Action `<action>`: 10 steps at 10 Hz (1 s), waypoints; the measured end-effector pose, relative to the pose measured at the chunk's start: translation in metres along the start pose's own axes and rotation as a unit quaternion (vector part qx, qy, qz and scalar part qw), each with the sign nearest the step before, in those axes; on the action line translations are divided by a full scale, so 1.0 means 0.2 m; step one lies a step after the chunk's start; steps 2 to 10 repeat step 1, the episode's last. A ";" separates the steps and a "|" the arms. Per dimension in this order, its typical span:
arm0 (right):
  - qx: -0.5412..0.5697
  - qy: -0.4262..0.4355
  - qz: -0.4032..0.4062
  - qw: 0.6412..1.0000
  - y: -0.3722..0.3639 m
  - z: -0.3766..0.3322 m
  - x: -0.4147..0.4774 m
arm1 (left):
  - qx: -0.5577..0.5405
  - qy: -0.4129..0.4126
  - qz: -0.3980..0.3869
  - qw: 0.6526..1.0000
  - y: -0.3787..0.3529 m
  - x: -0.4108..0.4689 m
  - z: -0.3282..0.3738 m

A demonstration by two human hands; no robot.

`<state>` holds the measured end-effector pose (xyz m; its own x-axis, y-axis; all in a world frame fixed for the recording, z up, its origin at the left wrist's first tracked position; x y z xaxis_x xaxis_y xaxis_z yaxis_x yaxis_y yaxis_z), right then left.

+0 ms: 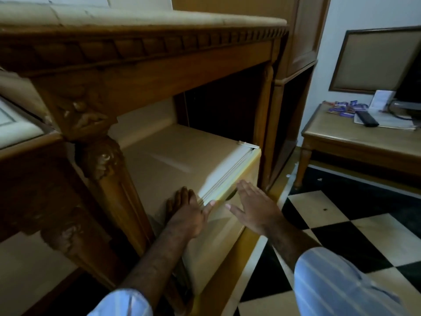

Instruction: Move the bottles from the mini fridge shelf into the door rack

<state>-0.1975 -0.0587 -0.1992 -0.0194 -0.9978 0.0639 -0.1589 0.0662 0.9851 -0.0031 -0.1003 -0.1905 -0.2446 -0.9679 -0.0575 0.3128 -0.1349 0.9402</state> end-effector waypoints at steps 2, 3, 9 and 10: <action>-0.075 -0.057 0.103 0.990 0.19 0.15 -0.06 | -0.035 -0.075 -0.006 0.997 0.11 0.03 0.19; -0.075 -0.057 0.103 0.990 0.19 0.15 -0.06 | -0.035 -0.075 -0.006 0.997 0.11 0.03 0.19; -0.075 -0.057 0.103 0.990 0.19 0.15 -0.06 | -0.035 -0.075 -0.006 0.997 0.11 0.03 0.19; -0.075 -0.057 0.103 0.990 0.19 0.15 -0.06 | -0.035 -0.075 -0.006 0.997 0.11 0.03 0.19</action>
Point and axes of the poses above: each hand's wrist, its own x-axis towards the middle knuckle, its own y-axis out of the back of the hand, z = x × y, the point moved 4 cm from there along x, towards the middle knuckle, and after that the axes turned 8 degrees about -x, right-handed, at the moved point
